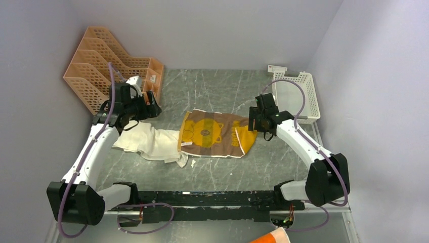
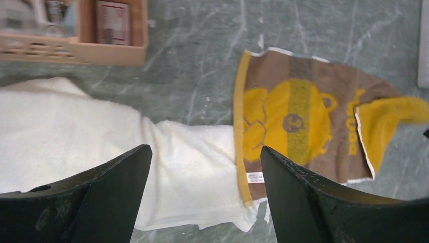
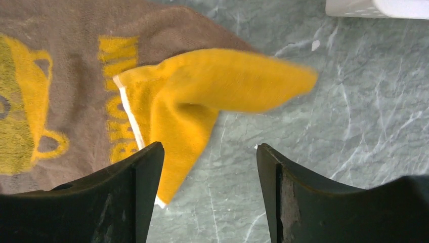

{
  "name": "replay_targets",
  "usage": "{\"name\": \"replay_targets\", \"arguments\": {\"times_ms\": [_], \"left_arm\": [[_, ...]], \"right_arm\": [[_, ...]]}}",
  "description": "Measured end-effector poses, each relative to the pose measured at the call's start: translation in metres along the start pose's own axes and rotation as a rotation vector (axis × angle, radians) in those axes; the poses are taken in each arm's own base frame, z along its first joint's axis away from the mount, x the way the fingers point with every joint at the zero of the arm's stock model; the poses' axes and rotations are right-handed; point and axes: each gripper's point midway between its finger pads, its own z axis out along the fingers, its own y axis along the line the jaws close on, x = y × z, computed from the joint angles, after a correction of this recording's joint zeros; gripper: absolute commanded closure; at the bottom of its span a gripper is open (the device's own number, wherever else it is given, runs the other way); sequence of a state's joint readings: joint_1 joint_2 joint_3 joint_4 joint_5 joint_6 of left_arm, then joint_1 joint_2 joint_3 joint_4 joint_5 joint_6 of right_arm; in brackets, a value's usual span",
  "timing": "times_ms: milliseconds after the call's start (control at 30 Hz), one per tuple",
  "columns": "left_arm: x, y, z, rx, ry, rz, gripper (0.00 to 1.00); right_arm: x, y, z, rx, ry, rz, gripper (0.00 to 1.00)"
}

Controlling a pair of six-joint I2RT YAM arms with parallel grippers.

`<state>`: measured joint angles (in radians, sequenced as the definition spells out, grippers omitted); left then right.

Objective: Roll the towels
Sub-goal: Flatten out the towel at the center of the board.

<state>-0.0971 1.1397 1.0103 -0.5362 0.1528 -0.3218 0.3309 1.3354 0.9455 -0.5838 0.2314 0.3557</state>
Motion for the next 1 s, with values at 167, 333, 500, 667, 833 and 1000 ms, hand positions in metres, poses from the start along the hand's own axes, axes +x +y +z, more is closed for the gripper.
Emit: {"name": "replay_targets", "arguments": {"times_ms": [167, 333, 500, 667, 833, 1000], "left_arm": [[0.036, -0.047, 0.010, 0.126, 0.097, 0.107, 0.17], [0.102, -0.084, 0.013, 0.204, 0.249, 0.183, 0.22], [0.154, -0.087, 0.018, 0.155, 0.365, 0.208, 0.24], [0.182, -0.087, 0.025, 0.081, 0.427, 0.241, 0.26], [0.194, -0.077, 0.031, 0.004, 0.453, 0.250, 0.29], [0.196, -0.066, 0.038, -0.069, 0.448, 0.249, 0.36]], "right_arm": [[-0.009, -0.001, -0.013, -0.010, -0.054, 0.027, 0.30], [-0.019, -0.003, -0.032, -0.025, -0.141, 0.047, 0.32], [0.007, 0.015, -0.026, -0.036, -0.094, -0.037, 0.32], [0.034, 0.057, -0.014, -0.062, -0.029, -0.197, 0.33], [0.025, 0.072, -0.001, -0.045, -0.022, -0.224, 0.33], [0.012, 0.081, 0.016, -0.019, -0.038, -0.251, 0.38]]}}
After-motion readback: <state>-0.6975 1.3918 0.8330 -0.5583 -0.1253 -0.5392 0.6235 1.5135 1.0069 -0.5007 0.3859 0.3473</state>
